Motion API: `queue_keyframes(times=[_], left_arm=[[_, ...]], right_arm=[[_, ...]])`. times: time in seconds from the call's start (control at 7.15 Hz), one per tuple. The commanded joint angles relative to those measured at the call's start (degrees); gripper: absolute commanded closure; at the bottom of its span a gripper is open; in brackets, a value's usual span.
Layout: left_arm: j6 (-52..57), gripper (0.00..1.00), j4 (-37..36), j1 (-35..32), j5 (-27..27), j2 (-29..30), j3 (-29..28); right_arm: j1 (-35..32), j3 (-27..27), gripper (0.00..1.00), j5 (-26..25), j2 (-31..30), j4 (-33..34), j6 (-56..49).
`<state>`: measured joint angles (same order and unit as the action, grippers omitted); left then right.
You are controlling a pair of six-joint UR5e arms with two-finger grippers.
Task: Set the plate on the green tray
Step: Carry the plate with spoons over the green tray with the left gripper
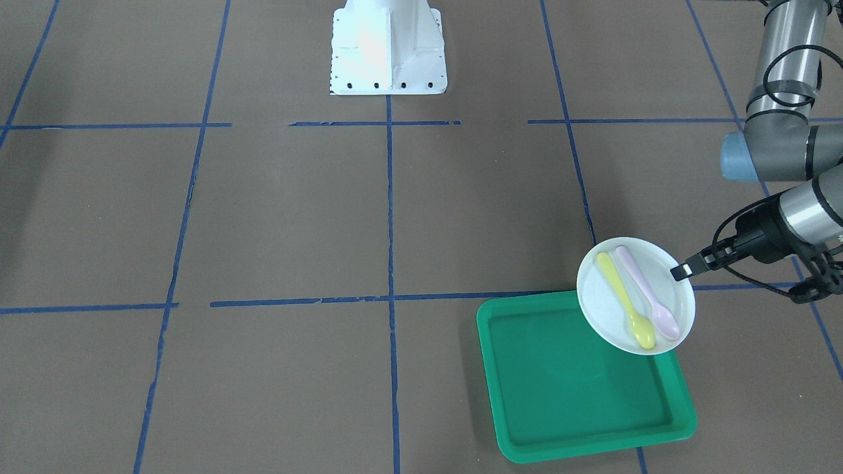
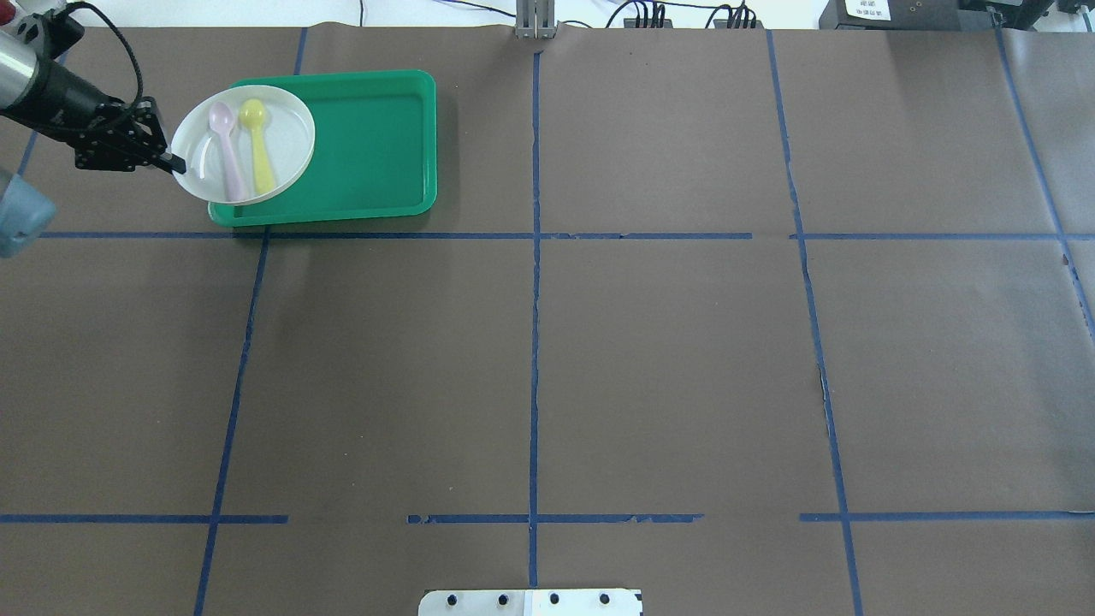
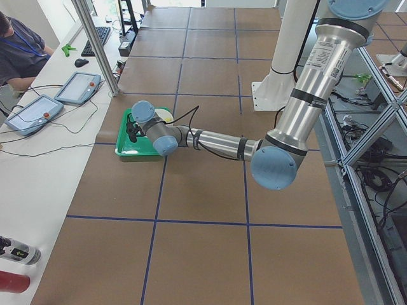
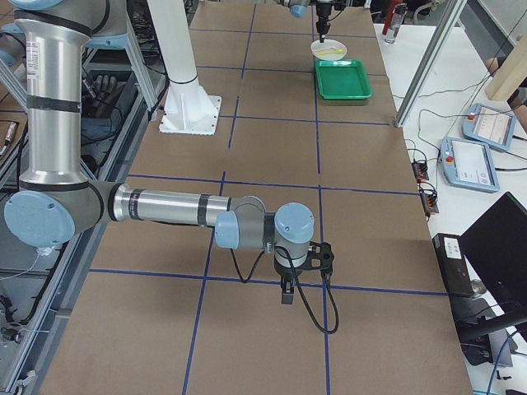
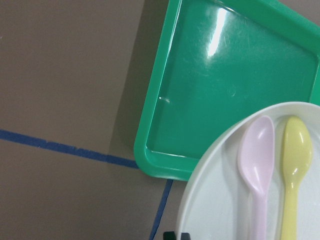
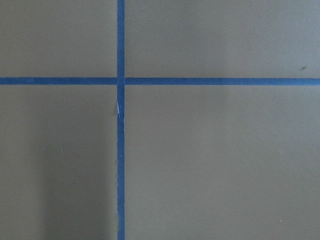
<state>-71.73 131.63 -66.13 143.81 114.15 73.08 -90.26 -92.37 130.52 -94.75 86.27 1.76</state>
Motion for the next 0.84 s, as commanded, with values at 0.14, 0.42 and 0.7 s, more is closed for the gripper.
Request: queue_keyframes(times=[0.14,0.42,0.7], left_arm=[[-6.2,1.00,5.1,3.6,-6.6,8.6,-12.8],[-9.9,1.00,9.5,6.1,-9.3,9.0,-15.9],[-11.0,1.00,9.6,6.6,-9.3,9.4,-16.3]], right_arm=[[0.0,0.0,0.00,0.0,0.0,0.0,0.0],[0.0,0.0,0.00,0.0,0.0,0.0,0.0],[0.0,0.0,0.00,0.0,0.0,0.0,-0.1]])
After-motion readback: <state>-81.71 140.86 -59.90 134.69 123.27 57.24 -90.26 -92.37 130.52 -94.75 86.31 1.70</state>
